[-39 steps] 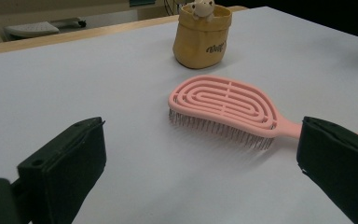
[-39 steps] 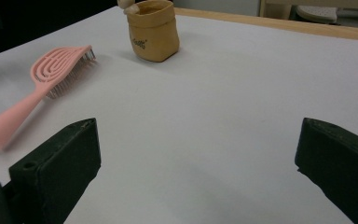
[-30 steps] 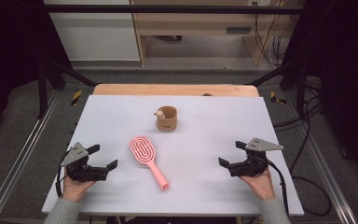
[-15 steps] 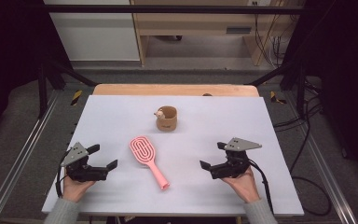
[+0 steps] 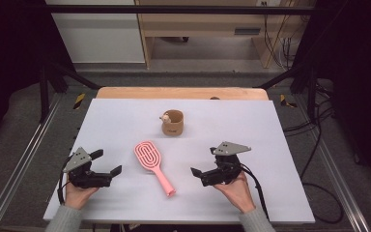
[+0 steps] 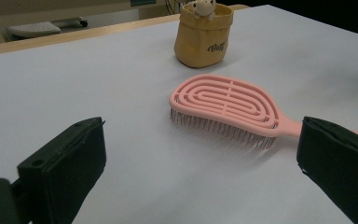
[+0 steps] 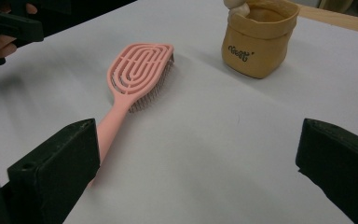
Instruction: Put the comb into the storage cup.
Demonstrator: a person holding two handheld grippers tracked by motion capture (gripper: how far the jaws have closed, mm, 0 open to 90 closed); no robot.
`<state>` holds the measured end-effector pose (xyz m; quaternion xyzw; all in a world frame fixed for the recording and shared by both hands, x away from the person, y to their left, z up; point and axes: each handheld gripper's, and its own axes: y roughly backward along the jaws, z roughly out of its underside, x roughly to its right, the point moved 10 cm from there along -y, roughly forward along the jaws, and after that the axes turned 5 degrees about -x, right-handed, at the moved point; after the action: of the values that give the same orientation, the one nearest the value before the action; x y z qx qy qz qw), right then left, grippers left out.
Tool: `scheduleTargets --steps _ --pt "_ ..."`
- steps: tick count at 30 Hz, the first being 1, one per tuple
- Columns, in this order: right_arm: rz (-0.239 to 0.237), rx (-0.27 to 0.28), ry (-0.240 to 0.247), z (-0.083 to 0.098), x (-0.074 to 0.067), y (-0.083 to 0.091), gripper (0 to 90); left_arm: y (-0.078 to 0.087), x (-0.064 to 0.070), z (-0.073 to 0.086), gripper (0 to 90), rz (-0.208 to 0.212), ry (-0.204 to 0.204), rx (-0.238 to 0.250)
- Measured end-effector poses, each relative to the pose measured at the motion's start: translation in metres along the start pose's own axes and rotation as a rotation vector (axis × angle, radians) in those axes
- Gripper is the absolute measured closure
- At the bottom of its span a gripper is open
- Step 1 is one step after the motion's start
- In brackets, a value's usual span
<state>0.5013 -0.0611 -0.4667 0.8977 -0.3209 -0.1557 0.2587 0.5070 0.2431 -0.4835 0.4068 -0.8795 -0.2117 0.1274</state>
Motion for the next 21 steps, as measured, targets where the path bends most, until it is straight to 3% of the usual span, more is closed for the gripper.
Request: scheduleTargets --steps 12,21 --pt "0.006 -0.041 0.029 -0.008 -0.011 -0.01 1.3 0.0 0.0 0.0 1.3 -0.001 0.0 -0.001" --pt "-0.023 -0.076 0.028 -0.014 -0.022 -0.022 3.1 0.001 0.0 0.0 1.2 -0.002 -0.001 -0.001"
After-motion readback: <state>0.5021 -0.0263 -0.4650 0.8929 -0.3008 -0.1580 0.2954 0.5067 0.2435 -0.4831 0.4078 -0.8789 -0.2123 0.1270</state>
